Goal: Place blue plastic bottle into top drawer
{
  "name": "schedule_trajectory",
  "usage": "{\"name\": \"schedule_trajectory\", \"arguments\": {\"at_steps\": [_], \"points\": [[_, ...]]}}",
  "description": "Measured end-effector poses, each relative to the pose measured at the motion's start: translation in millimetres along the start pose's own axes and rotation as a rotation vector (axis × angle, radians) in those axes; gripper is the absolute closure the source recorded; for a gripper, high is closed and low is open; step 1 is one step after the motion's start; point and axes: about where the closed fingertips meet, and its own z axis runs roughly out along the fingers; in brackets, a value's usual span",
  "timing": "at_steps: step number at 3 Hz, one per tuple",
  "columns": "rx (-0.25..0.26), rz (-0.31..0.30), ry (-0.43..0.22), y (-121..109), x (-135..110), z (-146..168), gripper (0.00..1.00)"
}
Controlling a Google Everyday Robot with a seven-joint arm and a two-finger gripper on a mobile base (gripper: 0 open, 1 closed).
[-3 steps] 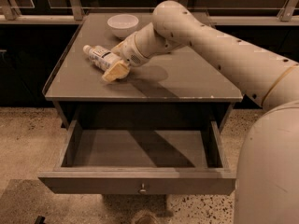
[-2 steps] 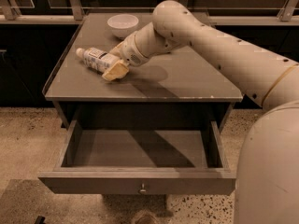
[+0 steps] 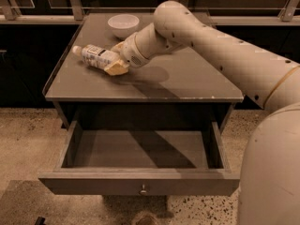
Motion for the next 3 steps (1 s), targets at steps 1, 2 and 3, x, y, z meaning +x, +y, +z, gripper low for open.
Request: {"name": "schedule_trajectory", "arguments": {"at_steps": [1,2,3], "points": [[-0.015,-0.023,-0.001,30.9,-2.4,-27.1,1.0],[-0.013,-0.014,-0.002,83.4,-1.3,-65.0,1.0],[-0.022,0.022,-0.016,144.9,15.3,-88.9,1.0]]}}
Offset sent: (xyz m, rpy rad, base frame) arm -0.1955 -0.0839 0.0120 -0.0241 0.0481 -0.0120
